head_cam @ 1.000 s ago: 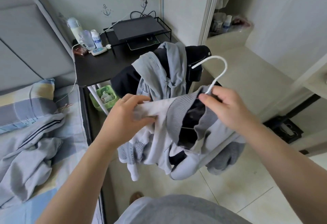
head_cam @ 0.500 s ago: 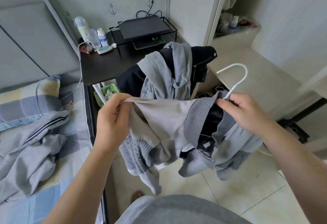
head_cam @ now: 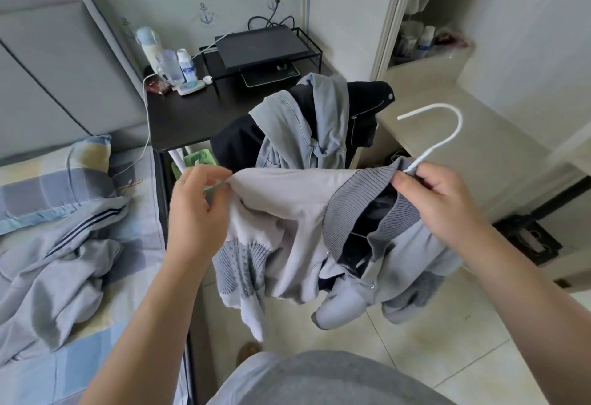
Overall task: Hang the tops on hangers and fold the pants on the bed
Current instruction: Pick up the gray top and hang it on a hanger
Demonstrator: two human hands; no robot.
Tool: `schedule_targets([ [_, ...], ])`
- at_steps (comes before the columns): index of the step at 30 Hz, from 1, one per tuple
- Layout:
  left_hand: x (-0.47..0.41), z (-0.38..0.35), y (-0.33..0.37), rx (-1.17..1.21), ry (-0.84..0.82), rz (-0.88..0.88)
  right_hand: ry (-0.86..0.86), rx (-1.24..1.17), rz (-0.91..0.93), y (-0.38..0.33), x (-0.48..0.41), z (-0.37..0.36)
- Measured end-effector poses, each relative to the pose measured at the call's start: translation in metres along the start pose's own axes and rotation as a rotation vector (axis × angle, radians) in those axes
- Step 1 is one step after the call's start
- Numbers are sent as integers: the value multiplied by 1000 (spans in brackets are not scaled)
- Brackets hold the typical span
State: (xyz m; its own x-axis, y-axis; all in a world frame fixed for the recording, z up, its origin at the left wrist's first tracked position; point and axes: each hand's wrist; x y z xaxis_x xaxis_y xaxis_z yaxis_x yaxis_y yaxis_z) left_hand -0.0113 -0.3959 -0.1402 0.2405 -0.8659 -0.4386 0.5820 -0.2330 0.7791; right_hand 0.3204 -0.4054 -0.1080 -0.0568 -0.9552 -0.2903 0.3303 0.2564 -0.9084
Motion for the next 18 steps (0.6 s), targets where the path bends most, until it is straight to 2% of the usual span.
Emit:
schedule_targets([
  [4,8,-7,8,107,-219,-62,-46,16,-1,-3,-2,-2],
  [9,10,-12,18,345,-321,151,-58,32,13,-3,1,3],
  [13,5,-12,25,372,-501,182,-71,86,10,0,1,4],
  [15,3,-13,28,375,-512,216,-97,86,23,1,2,5],
  [18,5,-18,29,397,-439,249,-103,103,27,3,3,5],
])
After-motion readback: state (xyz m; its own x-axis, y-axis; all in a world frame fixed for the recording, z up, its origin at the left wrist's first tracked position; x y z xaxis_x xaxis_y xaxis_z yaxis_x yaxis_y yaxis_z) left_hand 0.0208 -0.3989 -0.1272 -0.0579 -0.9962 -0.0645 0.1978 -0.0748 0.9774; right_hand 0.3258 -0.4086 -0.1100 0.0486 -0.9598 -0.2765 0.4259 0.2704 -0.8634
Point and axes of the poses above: each hand's wrist, its own x-axis away from the middle knuckle, its own z-axis out of the back of the hand, y = z × x, and after that the axes turned 7 degrees about y, right-handed
